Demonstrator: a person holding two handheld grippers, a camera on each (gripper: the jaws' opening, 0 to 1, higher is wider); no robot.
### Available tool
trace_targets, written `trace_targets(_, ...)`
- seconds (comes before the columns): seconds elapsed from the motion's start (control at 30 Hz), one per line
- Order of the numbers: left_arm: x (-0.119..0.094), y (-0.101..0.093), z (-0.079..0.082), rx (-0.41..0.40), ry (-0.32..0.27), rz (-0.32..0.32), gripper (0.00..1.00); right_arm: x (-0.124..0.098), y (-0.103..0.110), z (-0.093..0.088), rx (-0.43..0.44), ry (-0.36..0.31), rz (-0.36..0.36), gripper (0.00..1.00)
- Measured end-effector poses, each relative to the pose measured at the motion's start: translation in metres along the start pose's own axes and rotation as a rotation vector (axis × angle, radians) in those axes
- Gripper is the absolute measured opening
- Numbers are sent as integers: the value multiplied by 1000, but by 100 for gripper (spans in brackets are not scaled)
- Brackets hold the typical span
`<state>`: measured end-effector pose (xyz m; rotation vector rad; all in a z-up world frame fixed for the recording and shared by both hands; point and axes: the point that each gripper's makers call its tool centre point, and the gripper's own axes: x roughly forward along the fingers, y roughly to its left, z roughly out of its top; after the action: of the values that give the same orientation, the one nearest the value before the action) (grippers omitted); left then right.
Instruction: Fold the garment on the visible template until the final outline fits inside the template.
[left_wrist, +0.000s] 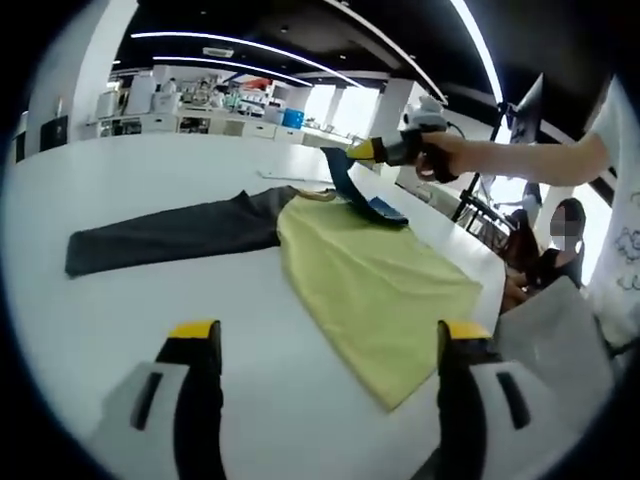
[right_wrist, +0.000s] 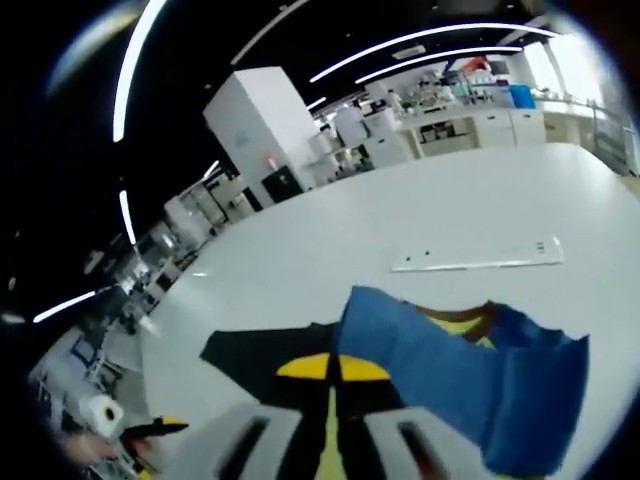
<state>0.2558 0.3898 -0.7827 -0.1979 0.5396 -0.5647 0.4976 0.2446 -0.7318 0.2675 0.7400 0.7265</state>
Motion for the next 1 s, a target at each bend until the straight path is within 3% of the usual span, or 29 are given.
trace_targets(0.27,1,9,-1,-30,-15,1,85,32,11,-23,-8,56,-5,0)
trace_targets(0.43,1,15,-6,-53,-20,7,85,47,17,-47,-24,108,-5,0)
trace_targets(0.7,4,14,-13,-87,-22,10,84,68,13,-76,-28,171,-16,0)
trace_targets(1.0,2,21,-14,-107,-31,27,84,84,7,-88,-16,202,-17,0)
